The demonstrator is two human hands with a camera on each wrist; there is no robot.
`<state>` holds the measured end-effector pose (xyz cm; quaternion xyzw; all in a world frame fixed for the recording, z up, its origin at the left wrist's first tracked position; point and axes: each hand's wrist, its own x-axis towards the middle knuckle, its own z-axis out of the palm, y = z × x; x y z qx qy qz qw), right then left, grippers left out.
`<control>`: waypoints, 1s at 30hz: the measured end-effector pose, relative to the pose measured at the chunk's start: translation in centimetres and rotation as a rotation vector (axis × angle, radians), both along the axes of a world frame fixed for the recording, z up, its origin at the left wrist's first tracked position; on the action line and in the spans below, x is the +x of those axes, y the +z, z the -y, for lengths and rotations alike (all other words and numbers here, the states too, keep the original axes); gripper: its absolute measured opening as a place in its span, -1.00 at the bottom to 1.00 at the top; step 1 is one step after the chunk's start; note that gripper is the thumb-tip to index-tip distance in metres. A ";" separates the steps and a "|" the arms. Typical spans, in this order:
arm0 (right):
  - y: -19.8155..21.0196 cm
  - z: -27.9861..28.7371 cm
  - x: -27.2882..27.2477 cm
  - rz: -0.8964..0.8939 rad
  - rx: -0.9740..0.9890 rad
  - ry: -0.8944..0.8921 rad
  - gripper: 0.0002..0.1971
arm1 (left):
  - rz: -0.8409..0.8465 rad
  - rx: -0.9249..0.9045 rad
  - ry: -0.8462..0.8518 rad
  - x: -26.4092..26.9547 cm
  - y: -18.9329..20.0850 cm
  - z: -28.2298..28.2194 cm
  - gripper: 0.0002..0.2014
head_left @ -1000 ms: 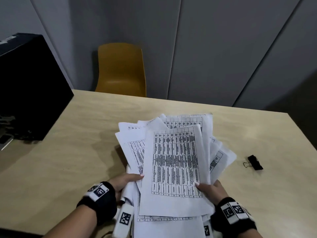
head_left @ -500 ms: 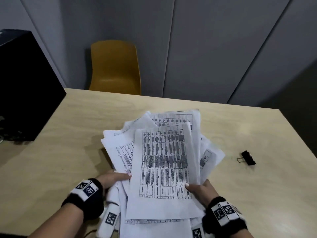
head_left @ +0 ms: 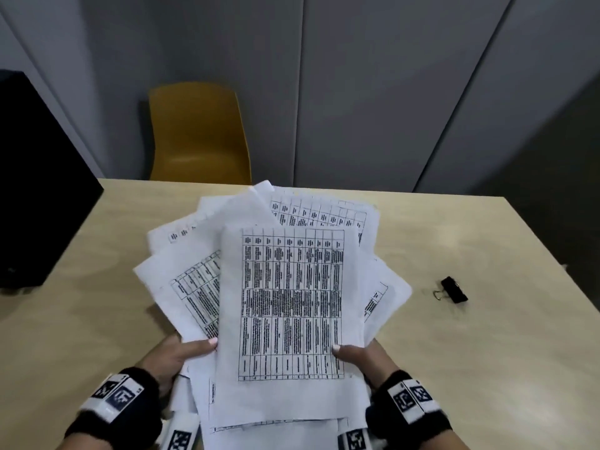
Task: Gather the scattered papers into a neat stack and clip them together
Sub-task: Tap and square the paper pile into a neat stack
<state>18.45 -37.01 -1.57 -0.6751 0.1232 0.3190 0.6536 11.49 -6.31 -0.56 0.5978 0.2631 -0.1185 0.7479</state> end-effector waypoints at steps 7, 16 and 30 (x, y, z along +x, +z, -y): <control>-1.2 -0.8 0.1 0.134 -0.138 0.019 -0.26 | -0.095 0.035 -0.027 1.4 1.6 0.8 -0.44; 8.1 -1.5 3.8 0.536 -0.232 -0.096 -0.49 | 0.433 0.455 0.188 5.0 9.0 1.1 -0.80; 7.7 -1.8 3.9 0.595 0.081 -0.278 -0.70 | 0.512 0.484 0.341 5.1 8.8 4.0 -0.53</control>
